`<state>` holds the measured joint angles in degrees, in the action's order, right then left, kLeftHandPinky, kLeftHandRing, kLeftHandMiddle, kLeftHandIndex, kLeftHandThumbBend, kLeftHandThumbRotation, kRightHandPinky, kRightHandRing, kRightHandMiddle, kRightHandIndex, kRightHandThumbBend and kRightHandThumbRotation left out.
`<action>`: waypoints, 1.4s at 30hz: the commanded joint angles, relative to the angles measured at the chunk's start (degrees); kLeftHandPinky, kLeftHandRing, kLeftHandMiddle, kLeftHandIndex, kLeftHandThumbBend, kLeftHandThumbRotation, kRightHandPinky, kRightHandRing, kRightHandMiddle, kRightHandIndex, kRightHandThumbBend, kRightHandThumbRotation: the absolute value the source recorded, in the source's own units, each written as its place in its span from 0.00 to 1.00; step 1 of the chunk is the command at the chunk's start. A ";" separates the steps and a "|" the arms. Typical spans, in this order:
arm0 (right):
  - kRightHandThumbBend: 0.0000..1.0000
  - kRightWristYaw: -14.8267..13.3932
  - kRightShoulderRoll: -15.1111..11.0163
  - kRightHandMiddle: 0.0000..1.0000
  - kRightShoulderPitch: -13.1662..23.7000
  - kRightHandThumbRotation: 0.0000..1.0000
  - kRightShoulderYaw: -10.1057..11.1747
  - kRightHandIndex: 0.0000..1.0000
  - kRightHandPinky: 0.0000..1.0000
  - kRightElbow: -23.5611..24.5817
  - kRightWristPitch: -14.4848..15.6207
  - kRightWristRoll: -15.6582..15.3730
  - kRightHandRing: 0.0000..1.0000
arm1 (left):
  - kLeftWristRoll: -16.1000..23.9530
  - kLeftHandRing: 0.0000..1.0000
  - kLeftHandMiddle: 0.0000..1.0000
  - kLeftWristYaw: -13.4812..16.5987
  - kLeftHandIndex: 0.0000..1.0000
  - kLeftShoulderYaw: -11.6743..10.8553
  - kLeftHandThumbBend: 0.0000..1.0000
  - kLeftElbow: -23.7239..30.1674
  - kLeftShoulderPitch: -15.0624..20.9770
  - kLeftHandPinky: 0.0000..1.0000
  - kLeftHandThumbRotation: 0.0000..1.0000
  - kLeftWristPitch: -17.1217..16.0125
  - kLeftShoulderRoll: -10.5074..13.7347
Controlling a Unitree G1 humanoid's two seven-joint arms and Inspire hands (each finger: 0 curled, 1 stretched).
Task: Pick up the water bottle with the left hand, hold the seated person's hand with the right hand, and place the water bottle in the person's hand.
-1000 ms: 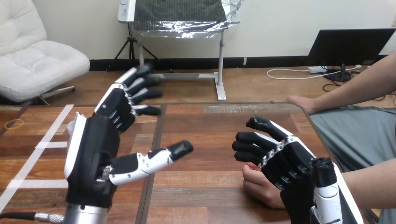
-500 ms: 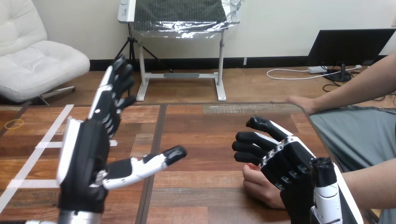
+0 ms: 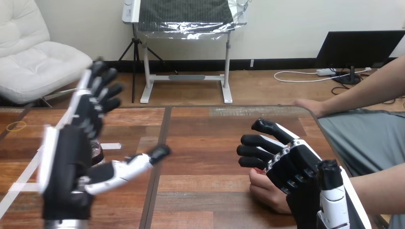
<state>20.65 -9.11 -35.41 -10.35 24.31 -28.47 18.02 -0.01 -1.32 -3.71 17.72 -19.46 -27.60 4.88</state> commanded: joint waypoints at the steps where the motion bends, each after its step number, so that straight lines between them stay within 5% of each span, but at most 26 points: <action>1: 0.53 -0.04 0.58 0.77 1.78 1.00 0.34 0.82 0.72 1.37 -0.96 0.09 0.75 | -0.78 0.85 0.88 2.04 0.90 -2.29 1.00 0.49 1.09 0.74 0.00 -2.19 -1.78; 18: 0.53 -0.30 0.76 0.77 1.65 1.00 0.20 0.82 0.72 1.47 -0.61 0.02 0.75 | -5.11 0.84 0.85 4.36 0.82 -7.93 0.93 -1.93 5.10 0.73 0.01 -2.53 -0.18; 27: 0.52 -0.11 0.65 0.77 1.76 1.00 0.15 0.82 0.71 1.42 -0.78 0.11 0.75 | -4.76 0.82 0.81 5.99 0.78 -10.93 0.97 -3.55 6.63 0.74 0.08 -1.43 0.15; 31: 0.51 -0.06 0.63 0.77 1.73 1.00 0.15 0.82 0.71 1.41 -0.81 0.25 0.75 | -1.59 0.79 0.80 7.65 0.77 -12.39 0.99 -4.39 7.15 0.71 0.14 -1.06 0.54; 42: 0.51 -0.20 0.45 0.77 1.72 1.00 0.37 0.82 0.69 1.66 -0.45 0.24 0.74 | 0.49 0.76 0.79 9.18 0.77 -13.49 1.00 -5.62 7.93 0.66 0.18 0.83 0.85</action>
<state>20.61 -9.12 -35.44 -10.42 24.31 -28.47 18.07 -0.84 7.78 -16.93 13.03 -15.04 -27.57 4.84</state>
